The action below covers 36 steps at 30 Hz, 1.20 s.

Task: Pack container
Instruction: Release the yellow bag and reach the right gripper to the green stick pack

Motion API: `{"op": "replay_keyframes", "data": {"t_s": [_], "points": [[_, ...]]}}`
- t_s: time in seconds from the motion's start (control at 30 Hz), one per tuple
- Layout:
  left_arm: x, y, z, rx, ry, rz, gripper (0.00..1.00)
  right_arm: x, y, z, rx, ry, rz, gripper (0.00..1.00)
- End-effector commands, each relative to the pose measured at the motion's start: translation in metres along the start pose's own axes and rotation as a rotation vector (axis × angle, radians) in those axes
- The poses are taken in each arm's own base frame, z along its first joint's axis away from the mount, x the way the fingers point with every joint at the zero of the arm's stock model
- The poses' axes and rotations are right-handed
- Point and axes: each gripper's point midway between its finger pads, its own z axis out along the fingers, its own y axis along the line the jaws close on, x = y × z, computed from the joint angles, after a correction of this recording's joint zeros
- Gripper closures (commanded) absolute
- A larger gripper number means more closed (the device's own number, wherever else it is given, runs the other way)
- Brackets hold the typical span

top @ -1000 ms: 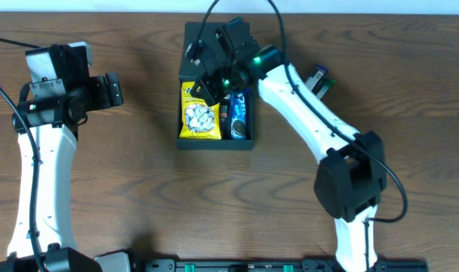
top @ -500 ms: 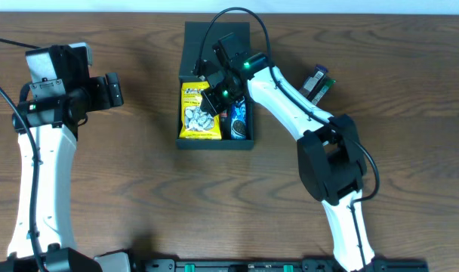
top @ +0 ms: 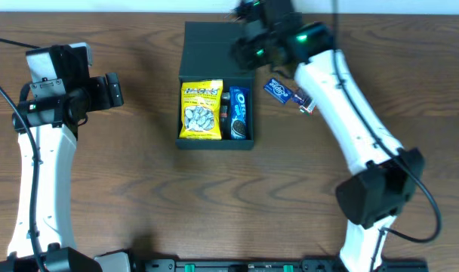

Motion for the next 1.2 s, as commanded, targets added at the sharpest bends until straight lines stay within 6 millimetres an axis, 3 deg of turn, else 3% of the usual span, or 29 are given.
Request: {"op": "replay_keyframes", "data": {"t_s": [0.0,0.2,0.43,0.87,1.03,1.17], "points": [[0.000,0.002,0.001,0.001,0.004,-0.017,0.05,0.024,-0.077,0.025,0.305,0.057,0.219,0.37],[0.000,0.002,0.001,0.001,0.004,-0.017,0.05,0.069,-0.137,0.055,0.443,0.190,0.469,0.36],[0.000,0.002,0.001,0.001,0.003,-0.016,0.04,0.109,-0.188,0.063,0.516,0.313,0.645,0.46],[0.000,0.002,0.001,0.001,0.004,-0.017,0.05,0.154,-0.212,0.090,0.520,0.463,0.726,0.52],[0.000,0.002,0.001,0.001,0.004,-0.017,0.05,0.157,-0.227,0.089,0.527,0.461,0.757,0.53],[0.000,0.002,0.001,0.001,0.004,-0.016,0.04,0.156,-0.227,0.093,0.470,0.463,0.772,0.54]]}}
